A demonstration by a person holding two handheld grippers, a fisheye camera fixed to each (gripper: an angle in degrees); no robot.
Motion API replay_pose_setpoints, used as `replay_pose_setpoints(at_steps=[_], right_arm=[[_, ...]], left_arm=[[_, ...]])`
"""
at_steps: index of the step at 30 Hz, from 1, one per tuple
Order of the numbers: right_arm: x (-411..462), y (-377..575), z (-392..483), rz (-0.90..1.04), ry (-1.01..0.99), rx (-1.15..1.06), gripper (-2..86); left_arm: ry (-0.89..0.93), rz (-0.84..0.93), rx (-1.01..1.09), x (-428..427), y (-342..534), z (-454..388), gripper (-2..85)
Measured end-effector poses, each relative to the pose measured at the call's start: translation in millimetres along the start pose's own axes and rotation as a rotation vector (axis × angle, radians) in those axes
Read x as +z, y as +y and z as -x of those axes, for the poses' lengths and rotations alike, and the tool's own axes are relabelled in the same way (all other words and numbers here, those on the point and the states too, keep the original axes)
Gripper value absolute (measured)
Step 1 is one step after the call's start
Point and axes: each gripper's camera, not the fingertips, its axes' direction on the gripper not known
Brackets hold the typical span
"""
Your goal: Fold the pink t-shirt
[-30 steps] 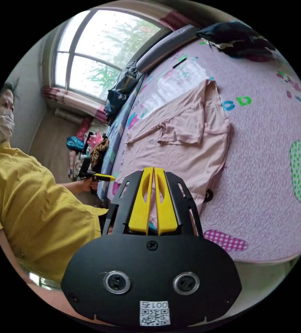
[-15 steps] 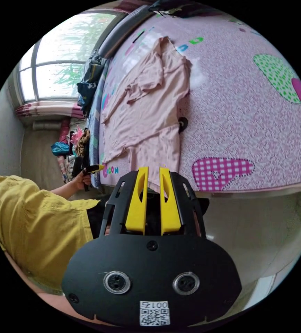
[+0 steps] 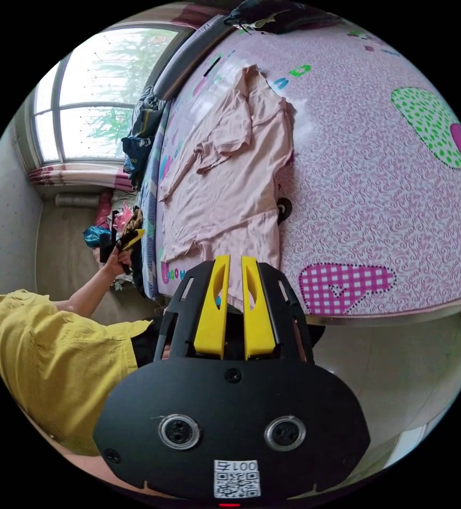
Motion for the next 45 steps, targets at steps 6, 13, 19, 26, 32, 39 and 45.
replay_pose_setpoints(at_steps=[6, 13, 19, 26, 32, 39, 45], right_arm=[[38, -31, -32, 0.0, 0.006, -0.005, 1.4], [136, -116, 2, 0.055, -0.041, -0.268, 1.6], [204, -153, 11, 0.071, -0.106, -0.424, 1.7], [305, -205, -41, 0.115, -0.068, -0.474, 1.7], [483, -312, 4, 0.265, 0.018, -0.776, 1.5], [664, -373, 2, 0.595, 0.196, -0.947, 2.0], [778, -369, -31, 0.805, 0.389, -1.127, 5.3]], left_arm=[[-0.102, -0.029, 0.044, -22, -76, 1, -1.6], [0.12, 0.006, -0.147, -19, -98, 40, 0.2], [0.365, -0.141, -0.461, -33, -68, 91, 3.0], [0.406, -0.187, -0.58, -58, -32, 108, 3.0], [0.463, -0.255, -0.611, -68, -25, 108, 2.8], [0.509, -0.409, -0.698, -85, 9, 126, 2.2], [0.595, -0.468, -0.712, -80, 30, 128, 1.7]])
